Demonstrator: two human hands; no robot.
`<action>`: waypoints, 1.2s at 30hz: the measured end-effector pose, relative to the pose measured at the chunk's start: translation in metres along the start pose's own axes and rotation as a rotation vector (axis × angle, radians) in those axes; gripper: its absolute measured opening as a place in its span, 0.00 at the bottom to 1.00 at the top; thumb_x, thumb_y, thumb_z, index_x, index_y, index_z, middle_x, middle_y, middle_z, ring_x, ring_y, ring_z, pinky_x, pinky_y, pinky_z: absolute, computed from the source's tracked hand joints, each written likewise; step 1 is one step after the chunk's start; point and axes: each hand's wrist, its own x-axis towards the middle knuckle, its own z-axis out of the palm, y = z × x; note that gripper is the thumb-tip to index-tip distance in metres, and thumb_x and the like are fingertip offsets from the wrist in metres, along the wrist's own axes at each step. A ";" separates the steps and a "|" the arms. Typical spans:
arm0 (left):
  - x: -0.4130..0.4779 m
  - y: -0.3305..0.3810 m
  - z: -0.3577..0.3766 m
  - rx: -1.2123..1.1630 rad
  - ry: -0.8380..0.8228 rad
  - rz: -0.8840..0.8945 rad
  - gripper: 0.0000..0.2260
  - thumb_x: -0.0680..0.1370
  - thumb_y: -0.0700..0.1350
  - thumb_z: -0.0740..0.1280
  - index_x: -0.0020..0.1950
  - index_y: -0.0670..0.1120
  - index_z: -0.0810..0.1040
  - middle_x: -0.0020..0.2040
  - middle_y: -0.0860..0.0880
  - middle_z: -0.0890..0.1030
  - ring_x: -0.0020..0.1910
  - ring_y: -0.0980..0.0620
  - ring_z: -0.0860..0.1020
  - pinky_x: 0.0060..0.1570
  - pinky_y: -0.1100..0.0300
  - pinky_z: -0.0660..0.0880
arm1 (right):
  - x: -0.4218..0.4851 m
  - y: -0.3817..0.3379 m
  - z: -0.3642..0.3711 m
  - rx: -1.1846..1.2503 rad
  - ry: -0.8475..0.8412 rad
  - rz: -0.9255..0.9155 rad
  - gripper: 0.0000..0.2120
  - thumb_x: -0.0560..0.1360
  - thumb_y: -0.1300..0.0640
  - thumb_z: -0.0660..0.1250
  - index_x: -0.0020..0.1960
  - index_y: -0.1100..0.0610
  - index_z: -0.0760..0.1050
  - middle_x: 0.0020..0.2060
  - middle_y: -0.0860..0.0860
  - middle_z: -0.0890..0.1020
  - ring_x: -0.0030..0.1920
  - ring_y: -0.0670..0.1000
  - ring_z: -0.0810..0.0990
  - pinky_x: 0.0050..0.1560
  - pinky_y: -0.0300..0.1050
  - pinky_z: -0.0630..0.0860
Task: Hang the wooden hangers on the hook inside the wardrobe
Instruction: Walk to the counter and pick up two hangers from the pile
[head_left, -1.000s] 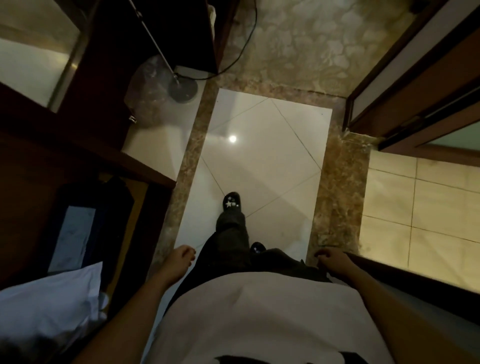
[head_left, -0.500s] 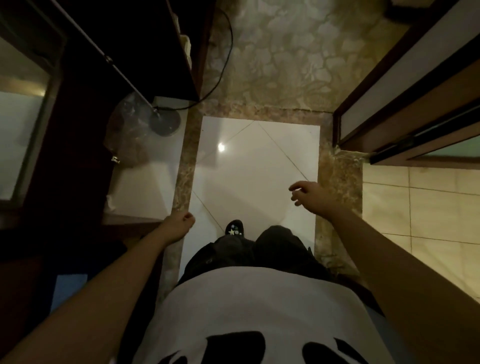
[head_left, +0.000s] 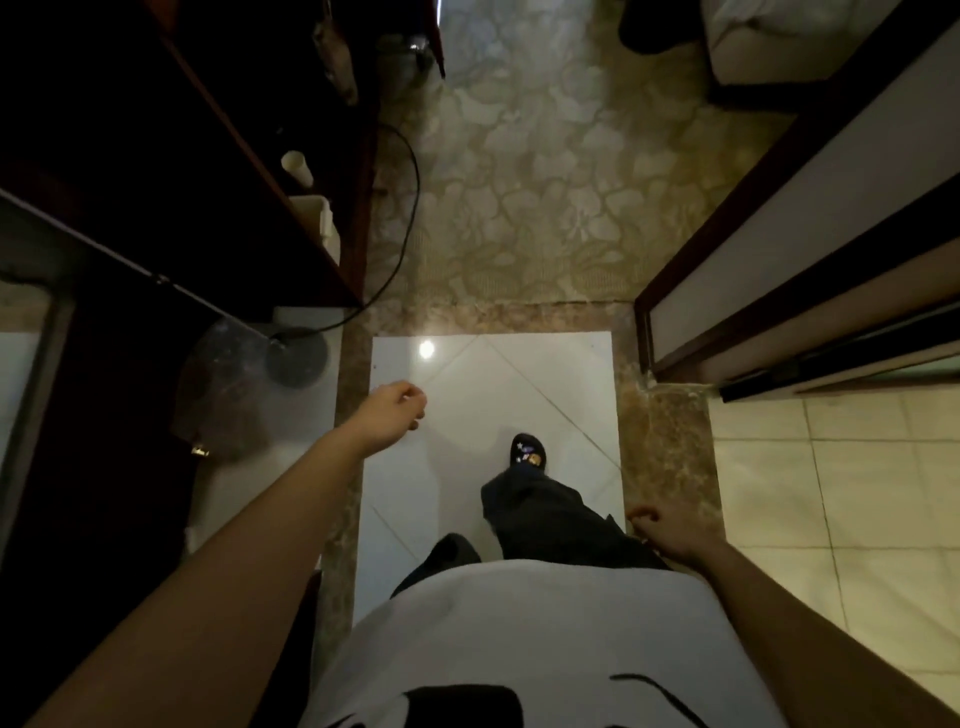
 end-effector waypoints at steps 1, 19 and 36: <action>0.009 0.009 0.000 -0.004 -0.009 -0.022 0.07 0.81 0.43 0.57 0.53 0.43 0.72 0.51 0.43 0.76 0.49 0.46 0.76 0.57 0.49 0.73 | 0.009 -0.006 -0.015 -0.005 -0.002 -0.004 0.14 0.79 0.64 0.56 0.62 0.67 0.72 0.50 0.61 0.77 0.36 0.44 0.71 0.31 0.29 0.69; 0.104 0.014 -0.047 -0.107 0.057 -0.426 0.08 0.80 0.41 0.58 0.52 0.38 0.74 0.47 0.39 0.77 0.41 0.49 0.75 0.39 0.62 0.73 | 0.145 -0.265 -0.220 0.082 0.090 -0.368 0.14 0.78 0.64 0.56 0.60 0.62 0.73 0.45 0.56 0.79 0.40 0.47 0.76 0.34 0.31 0.69; 0.319 0.224 -0.202 -0.134 0.040 -0.131 0.07 0.80 0.40 0.58 0.52 0.42 0.74 0.47 0.43 0.77 0.49 0.45 0.77 0.54 0.50 0.74 | 0.260 -0.357 -0.346 -0.069 0.043 -0.117 0.12 0.78 0.64 0.57 0.53 0.72 0.75 0.38 0.58 0.78 0.41 0.54 0.76 0.42 0.45 0.73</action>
